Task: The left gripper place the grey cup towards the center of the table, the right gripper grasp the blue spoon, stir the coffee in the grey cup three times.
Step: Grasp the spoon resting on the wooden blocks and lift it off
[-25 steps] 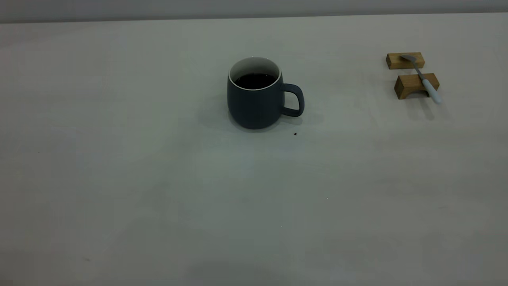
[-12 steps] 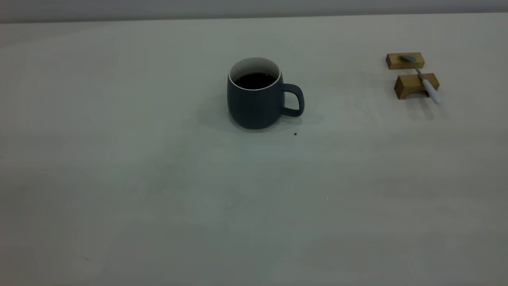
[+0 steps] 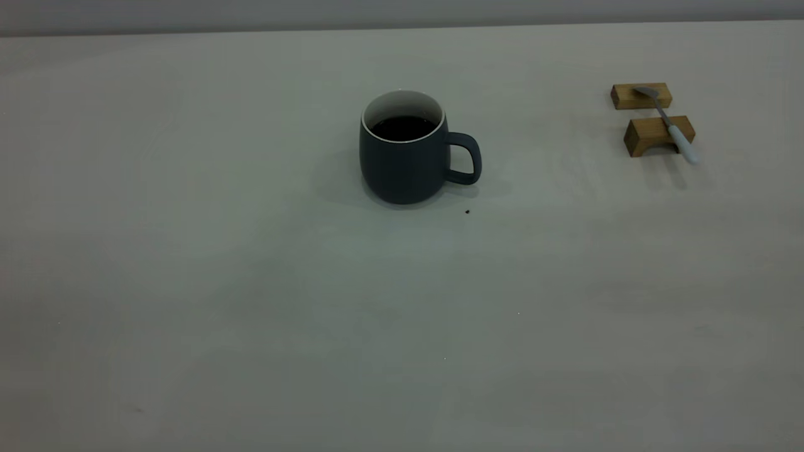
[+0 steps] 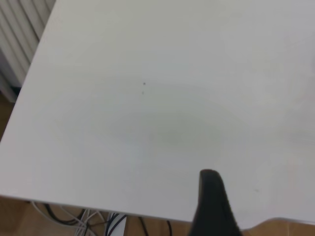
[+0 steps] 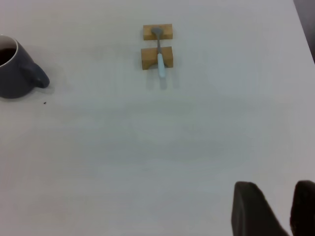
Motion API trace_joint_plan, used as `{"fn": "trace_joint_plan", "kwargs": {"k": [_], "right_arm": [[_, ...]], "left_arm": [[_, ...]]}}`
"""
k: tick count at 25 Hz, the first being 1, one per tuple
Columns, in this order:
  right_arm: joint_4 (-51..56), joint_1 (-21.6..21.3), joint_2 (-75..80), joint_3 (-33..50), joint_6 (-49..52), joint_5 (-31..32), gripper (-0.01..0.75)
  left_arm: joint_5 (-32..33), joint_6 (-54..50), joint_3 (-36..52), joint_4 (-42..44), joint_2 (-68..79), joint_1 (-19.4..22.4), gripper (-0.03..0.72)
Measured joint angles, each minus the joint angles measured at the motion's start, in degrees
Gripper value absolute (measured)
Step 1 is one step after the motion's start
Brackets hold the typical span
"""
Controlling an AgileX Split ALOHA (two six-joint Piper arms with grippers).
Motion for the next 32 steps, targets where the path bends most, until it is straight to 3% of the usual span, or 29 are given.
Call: {"fn": "trace_joint_plan", "kwargs": {"k": [5,28,32], "right_arm": [[0.0,0.0,0.0,0.0,0.0,0.0,0.237],[0.0,0.0,0.0,0.0,-0.2,0.0,0.238],[0.0,0.0,0.6,-1.3,0.1,-1.0,0.268]], "left_arm": [[0.0,0.5,0.0,0.0,0.0,3.2,0.585],[0.0,1.0,0.0,0.0,0.0,3.2,0.585],[0.0,1.0,0.0,0.0,0.0,3.2,0.585]]}}
